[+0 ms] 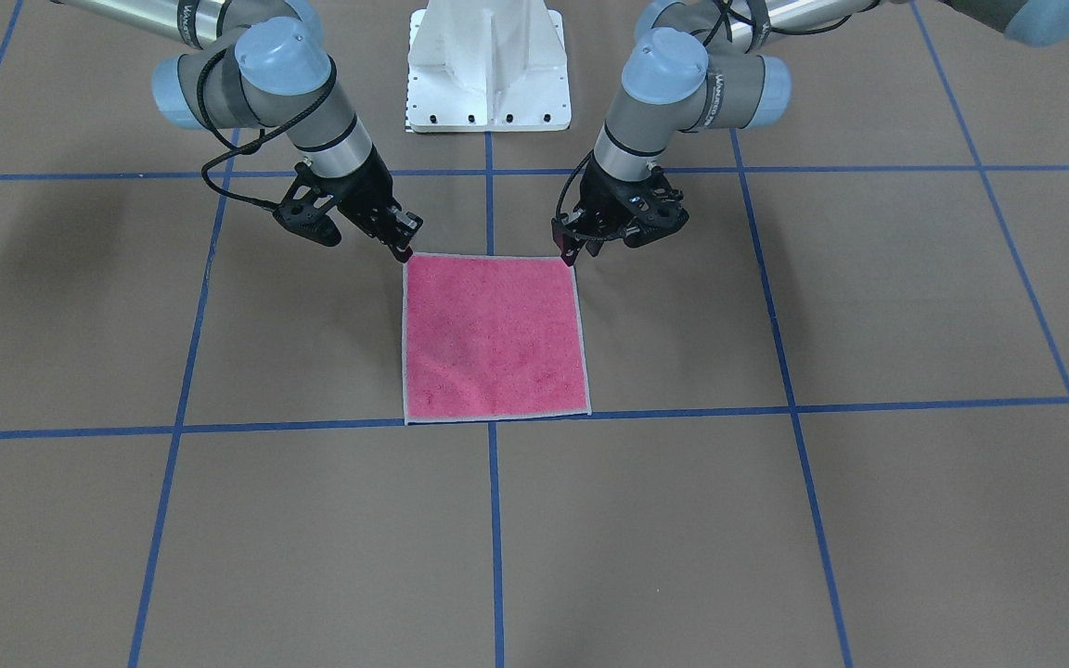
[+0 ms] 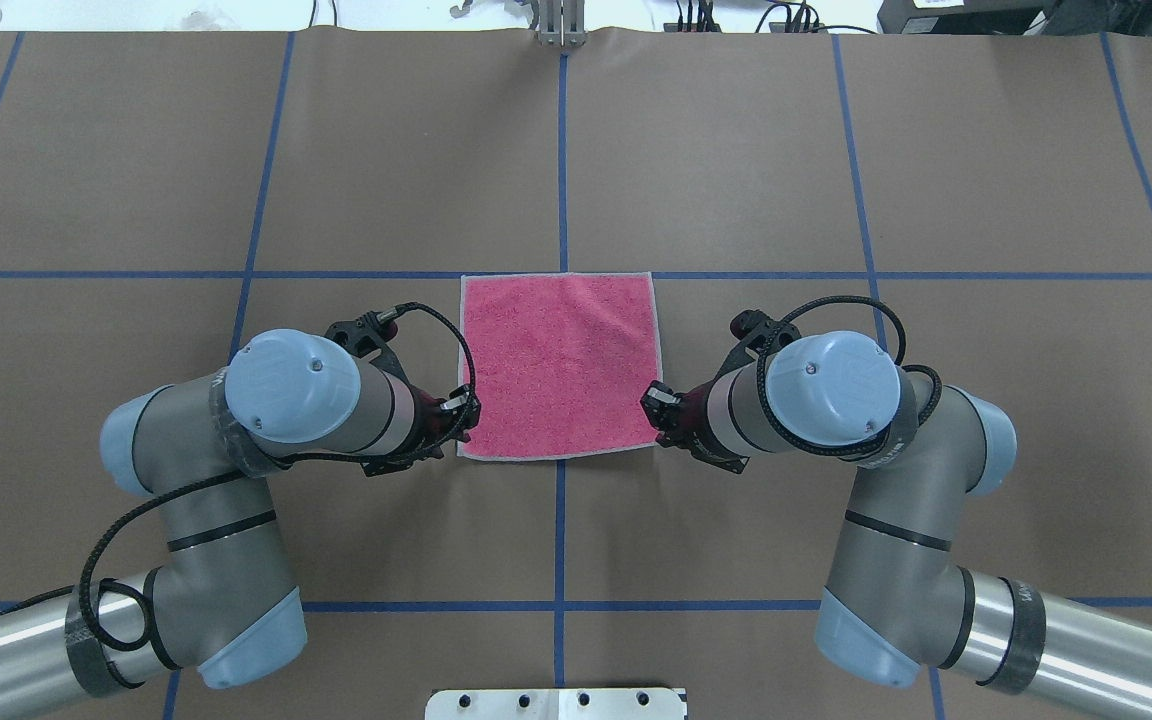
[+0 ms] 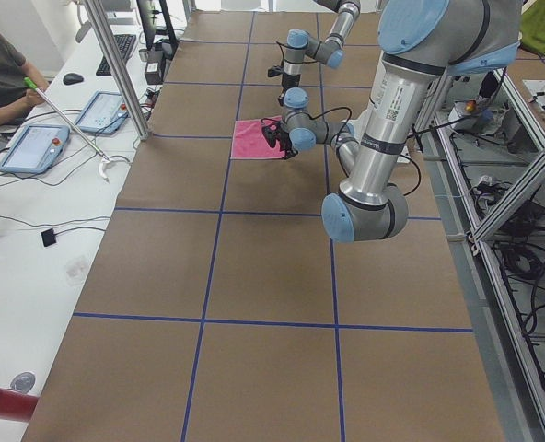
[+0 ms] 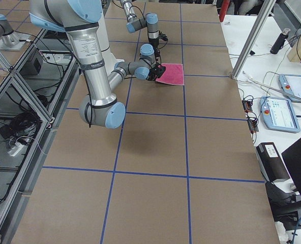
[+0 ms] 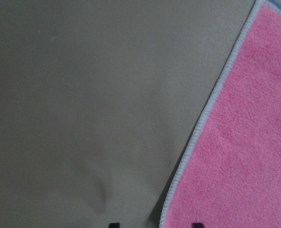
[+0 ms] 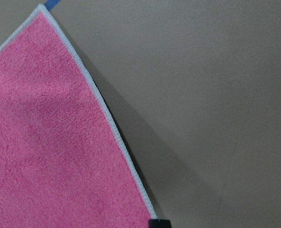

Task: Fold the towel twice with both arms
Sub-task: 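Lift the near towel edge with both grippers, pulling it toward the robot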

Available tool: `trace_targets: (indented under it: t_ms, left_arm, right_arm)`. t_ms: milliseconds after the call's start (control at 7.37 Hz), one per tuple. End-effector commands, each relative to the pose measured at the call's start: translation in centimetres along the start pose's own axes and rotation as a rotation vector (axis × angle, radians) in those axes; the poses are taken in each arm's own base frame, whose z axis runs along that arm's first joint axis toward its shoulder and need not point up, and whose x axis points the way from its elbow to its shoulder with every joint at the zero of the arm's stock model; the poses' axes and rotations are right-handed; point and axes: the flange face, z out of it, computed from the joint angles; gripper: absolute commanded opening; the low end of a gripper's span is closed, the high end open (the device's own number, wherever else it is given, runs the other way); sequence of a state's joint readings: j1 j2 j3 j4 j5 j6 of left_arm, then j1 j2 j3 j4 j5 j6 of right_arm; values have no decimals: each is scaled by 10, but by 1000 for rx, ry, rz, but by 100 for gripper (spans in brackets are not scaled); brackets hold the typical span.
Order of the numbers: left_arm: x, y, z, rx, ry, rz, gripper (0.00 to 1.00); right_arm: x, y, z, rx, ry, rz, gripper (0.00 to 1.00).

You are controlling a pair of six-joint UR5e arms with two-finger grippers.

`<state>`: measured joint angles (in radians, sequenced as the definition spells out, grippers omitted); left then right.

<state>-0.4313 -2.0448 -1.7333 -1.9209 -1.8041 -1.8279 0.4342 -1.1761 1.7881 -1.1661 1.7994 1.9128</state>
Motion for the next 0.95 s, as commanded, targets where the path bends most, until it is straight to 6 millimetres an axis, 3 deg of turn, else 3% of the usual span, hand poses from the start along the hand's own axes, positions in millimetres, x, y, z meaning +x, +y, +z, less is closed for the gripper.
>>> trace_targets:
  t_ms: [0,136,272,815]
  left_arm:
    - [1,1,7,-1,-8,2,26]
    - [0,1,7,-2,-10,4,18]
    - [-1,1,8,-3,-11,3,18]
    - [2,9,9,-13,-9,9,28]
  right_arm:
    - [0,0,-1,0,0,0,0]
    - [0,0,-1,0,0,0,0]
    - [0,1,0,-1,0,-1,0]
    - [1,0,0,0,1,0,0]
